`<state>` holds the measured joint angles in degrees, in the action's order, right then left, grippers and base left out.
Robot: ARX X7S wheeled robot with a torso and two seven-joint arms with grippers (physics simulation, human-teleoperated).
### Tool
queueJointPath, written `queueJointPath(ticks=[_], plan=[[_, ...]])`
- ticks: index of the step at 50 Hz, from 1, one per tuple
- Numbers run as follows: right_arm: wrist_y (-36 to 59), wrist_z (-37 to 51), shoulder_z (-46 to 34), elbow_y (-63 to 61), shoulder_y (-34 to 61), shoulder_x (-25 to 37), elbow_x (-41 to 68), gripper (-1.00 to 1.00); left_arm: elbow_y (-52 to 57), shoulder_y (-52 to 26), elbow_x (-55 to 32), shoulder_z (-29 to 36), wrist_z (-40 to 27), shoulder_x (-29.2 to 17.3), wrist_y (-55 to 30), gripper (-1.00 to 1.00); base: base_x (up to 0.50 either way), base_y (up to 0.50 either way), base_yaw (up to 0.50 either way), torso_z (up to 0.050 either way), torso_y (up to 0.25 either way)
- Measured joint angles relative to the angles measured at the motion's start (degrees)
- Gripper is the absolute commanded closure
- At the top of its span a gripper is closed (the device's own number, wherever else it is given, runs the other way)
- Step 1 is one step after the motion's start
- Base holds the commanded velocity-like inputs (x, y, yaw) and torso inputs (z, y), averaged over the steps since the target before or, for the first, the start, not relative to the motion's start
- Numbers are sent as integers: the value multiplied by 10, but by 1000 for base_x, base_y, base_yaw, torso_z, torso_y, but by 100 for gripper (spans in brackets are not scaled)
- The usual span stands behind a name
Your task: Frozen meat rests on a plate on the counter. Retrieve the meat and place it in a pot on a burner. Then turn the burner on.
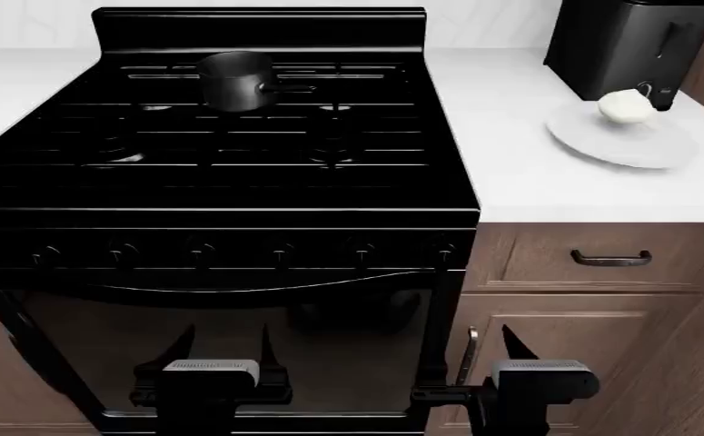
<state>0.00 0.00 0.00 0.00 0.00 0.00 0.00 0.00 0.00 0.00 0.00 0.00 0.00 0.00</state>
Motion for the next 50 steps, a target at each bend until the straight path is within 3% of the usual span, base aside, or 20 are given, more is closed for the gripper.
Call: queueJointPath(ticks=[9, 50], plan=[[-12, 9, -13, 14, 4, 9, 12, -100, -6, -3, -11, 11, -10, -10, 0, -100, 0, 0, 0, 0, 0], [-38, 59, -58, 37, 19, 49, 46, -100, -21, -14, -43, 66, -43, -50, -11, -100, 0, -488, 0, 0, 0]])
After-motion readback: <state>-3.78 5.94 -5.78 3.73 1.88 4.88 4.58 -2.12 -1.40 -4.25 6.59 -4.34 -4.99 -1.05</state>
